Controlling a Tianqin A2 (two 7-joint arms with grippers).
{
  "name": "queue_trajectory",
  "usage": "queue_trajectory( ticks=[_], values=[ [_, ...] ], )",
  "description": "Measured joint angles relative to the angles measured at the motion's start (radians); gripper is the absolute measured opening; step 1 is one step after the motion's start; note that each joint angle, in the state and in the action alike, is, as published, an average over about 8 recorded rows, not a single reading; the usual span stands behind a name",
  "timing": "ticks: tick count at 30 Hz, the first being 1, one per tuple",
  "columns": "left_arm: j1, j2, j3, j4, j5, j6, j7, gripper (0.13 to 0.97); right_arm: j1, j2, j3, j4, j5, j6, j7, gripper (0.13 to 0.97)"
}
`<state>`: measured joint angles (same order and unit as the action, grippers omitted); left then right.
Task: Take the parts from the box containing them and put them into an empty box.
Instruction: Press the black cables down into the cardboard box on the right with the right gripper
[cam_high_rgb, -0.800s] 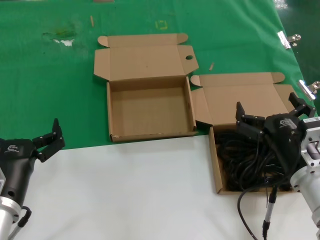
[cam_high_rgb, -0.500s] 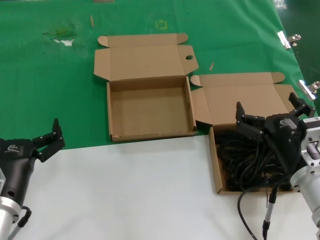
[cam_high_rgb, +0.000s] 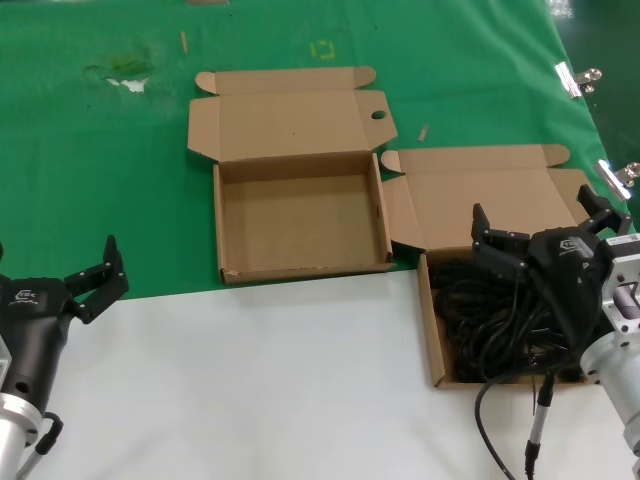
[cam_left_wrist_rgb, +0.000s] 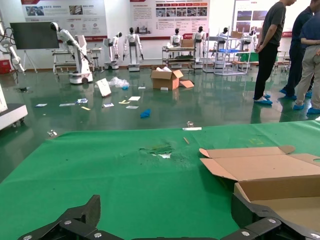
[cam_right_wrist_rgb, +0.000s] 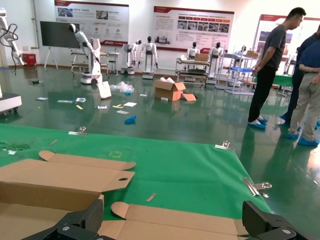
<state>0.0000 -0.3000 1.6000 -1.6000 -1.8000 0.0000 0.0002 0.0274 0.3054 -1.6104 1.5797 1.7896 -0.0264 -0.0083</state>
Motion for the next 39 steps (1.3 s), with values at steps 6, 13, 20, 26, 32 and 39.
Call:
queue_trajectory(
  ticks=[6, 13, 20, 26, 32, 39],
  values=[
    [0.0, 0.0, 0.0, 0.0, 0.0, 0.0, 0.0, 0.897, 0.0, 0.0, 0.0, 0.0, 0.0, 0.0, 0.0, 0.966],
    [0.0, 0.0, 0.0, 0.0, 0.0, 0.0, 0.0, 0.804, 0.0, 0.0, 0.0, 0.0, 0.0, 0.0, 0.0, 0.966],
    [0.0, 0.0, 0.0, 0.0, 0.0, 0.0, 0.0, 0.678, 0.0, 0.0, 0.0, 0.0, 0.0, 0.0, 0.0, 0.966],
    [0.0, 0.0, 0.0, 0.0, 0.0, 0.0, 0.0, 0.553, -0.006, 0.009, -0.016, 0.009, 0.007, 0.016, 0.005, 0.966],
    [0.0, 0.0, 0.0, 0.0, 0.0, 0.0, 0.0, 0.402, -0.015, 0.03, -0.046, 0.019, 0.022, 0.047, 0.012, 0.966],
    [0.0, 0.0, 0.0, 0.0, 0.0, 0.0, 0.0, 0.334, -0.009, 0.063, -0.079, 0.012, 0.035, 0.068, 0.005, 0.966]
  ],
)
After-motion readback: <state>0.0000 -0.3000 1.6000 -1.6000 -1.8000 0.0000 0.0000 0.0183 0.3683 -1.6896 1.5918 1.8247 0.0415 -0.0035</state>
